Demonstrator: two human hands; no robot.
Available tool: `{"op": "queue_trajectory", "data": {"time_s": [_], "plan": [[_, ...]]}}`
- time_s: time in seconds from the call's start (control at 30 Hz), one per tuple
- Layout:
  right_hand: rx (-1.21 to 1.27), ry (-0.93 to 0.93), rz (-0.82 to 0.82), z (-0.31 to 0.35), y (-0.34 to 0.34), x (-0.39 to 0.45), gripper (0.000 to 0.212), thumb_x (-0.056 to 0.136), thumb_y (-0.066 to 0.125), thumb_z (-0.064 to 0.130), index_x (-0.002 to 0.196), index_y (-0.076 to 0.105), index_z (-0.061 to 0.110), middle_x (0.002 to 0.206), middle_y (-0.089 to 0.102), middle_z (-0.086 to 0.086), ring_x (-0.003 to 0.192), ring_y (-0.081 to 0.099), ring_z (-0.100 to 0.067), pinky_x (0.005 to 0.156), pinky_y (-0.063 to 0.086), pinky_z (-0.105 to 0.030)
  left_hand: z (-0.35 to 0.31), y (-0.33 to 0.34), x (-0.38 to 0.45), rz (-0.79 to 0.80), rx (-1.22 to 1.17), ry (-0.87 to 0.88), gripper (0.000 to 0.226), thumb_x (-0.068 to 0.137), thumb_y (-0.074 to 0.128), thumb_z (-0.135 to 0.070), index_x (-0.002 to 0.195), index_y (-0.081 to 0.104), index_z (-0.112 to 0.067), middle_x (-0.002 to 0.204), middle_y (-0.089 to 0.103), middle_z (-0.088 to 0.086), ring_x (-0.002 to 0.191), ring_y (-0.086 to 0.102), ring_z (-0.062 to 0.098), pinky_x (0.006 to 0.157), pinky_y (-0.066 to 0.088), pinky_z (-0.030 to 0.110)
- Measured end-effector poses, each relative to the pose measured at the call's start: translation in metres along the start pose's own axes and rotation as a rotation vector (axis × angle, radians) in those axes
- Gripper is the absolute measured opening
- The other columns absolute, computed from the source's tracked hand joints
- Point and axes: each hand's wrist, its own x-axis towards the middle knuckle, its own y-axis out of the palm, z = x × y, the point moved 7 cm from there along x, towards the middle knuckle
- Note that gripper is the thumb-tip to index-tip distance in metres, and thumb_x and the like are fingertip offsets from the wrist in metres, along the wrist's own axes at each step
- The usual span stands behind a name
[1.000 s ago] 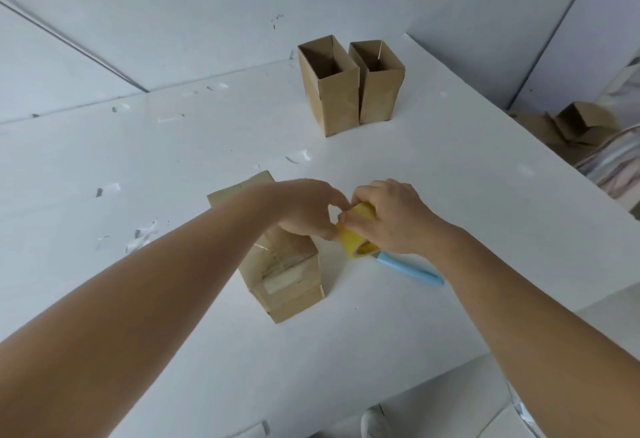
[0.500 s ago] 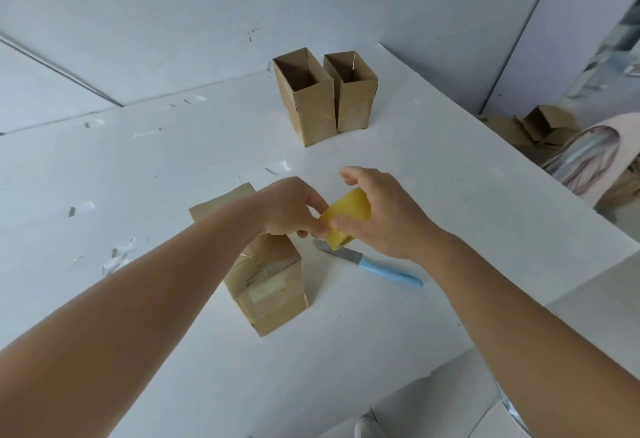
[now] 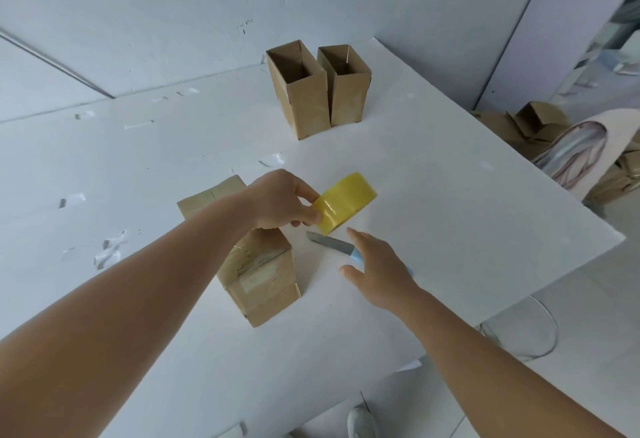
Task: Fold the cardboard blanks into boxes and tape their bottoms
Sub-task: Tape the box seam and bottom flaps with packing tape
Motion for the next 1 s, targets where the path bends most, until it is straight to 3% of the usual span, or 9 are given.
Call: {"op": "queue_trajectory", "data": {"time_s": [0.07,0.17,0.23,0.3,0.43,0.63,0.8,0.93,1.0], "plan": [[-0.139,-0.058,-0.021,0.001,0.008,0.001,0.052,0.095,0.048,0.026,0.145,0.034,0.020,0.136,0.049,-0.004,0.122,0.044,-0.025,0.101,0.038,-0.034,0.001,-0.001,-0.001,-0.007,-0.016,-0.001,0.011,0.078,0.074,-0.031,0.082,0.070,-0.040,0.079,0.073,0.001,0.076,0.064,0.011,0.074,0.050,0.028],[-0.292,-0.063,-0.068,-0.003,0.014,-0.001,0.034,0.096,0.043,0.018,0.130,0.050,0.021,0.114,0.053,-0.005,0.104,0.048,-0.024,0.082,0.045,-0.031,0.003,0.000,-0.002,-0.012,-0.011,0.005,0.013,0.080,0.073,-0.029,0.090,0.072,-0.036,0.070,0.069,-0.008,0.069,0.061,0.005,0.069,0.047,0.022],[-0.355,-0.046,-0.092,-0.004,0.014,-0.004,0.024,0.097,0.042,0.015,0.118,0.053,0.019,0.106,0.050,-0.005,0.097,0.049,-0.022,0.069,0.040,-0.027,0.002,0.000,-0.002,-0.020,-0.007,0.009,0.013,0.080,0.073,-0.029,0.091,0.072,-0.037,0.072,0.069,-0.007,0.069,0.060,0.005,0.071,0.047,0.023],[-0.419,-0.051,-0.077,-0.002,0.012,-0.007,0.020,0.096,0.040,0.009,0.111,0.052,0.016,0.104,0.049,-0.004,0.096,0.050,-0.022,0.067,0.033,-0.026,0.001,0.000,-0.002,-0.027,-0.007,0.008,0.014,0.080,0.072,-0.028,0.092,0.072,-0.036,0.068,0.066,-0.008,0.067,0.058,0.004,0.070,0.046,0.022],[-0.295,-0.055,-0.109,0.002,-0.008,-0.017,0.019,0.095,0.038,0.012,0.103,0.056,0.014,0.091,0.051,-0.003,0.080,0.049,-0.023,0.064,0.031,-0.028,0.001,-0.001,-0.002,-0.033,-0.023,0.008,0.015,0.080,0.073,-0.026,0.094,0.073,-0.033,0.060,0.061,-0.014,0.061,0.055,0.001,0.062,0.043,0.018],[-0.074,-0.161,-0.203,0.029,-0.044,-0.057,0.010,0.091,0.050,0.019,0.094,0.058,0.023,0.081,0.056,0.001,0.069,0.049,-0.021,0.063,0.044,-0.035,0.003,-0.001,0.000,-0.043,-0.038,0.005,0.018,0.076,0.076,-0.027,0.092,0.073,-0.033,0.071,0.068,-0.008,0.061,0.055,0.002,0.064,0.044,0.019],[-0.057,-0.206,-0.234,0.049,-0.058,-0.078,0.033,0.090,0.051,0.016,0.118,0.057,0.033,0.082,0.055,0.003,0.069,0.052,-0.020,0.062,0.048,-0.037,0.004,-0.002,-0.003,-0.062,-0.067,0.011,0.021,0.074,0.077,-0.029,0.094,0.073,-0.033,0.077,0.070,-0.008,0.069,0.055,0.004,0.065,0.044,0.020],[-0.247,-0.242,-0.265,0.070,-0.067,-0.082,0.049,0.093,0.046,0.015,0.135,0.046,0.038,0.079,0.040,0.004,0.057,0.044,-0.025,0.048,0.034,-0.030,0.004,-0.002,-0.003,-0.070,-0.062,0.025,0.021,0.073,0.078,-0.031,0.093,0.073,-0.035,0.078,0.070,-0.009,0.078,0.057,0.006,0.073,0.045,0.023],[-0.366,-0.207,-0.236,0.080,-0.069,-0.080,0.049,0.095,0.041,0.017,0.138,0.038,0.041,0.083,0.038,0.004,0.058,0.048,-0.026,0.050,0.037,-0.030,0.004,-0.002,-0.002,-0.074,-0.052,0.032,0.019,0.073,0.078,-0.032,0.090,0.072,-0.037,0.077,0.069,-0.009,0.079,0.058,0.008,0.076,0.047,0.024]]}}
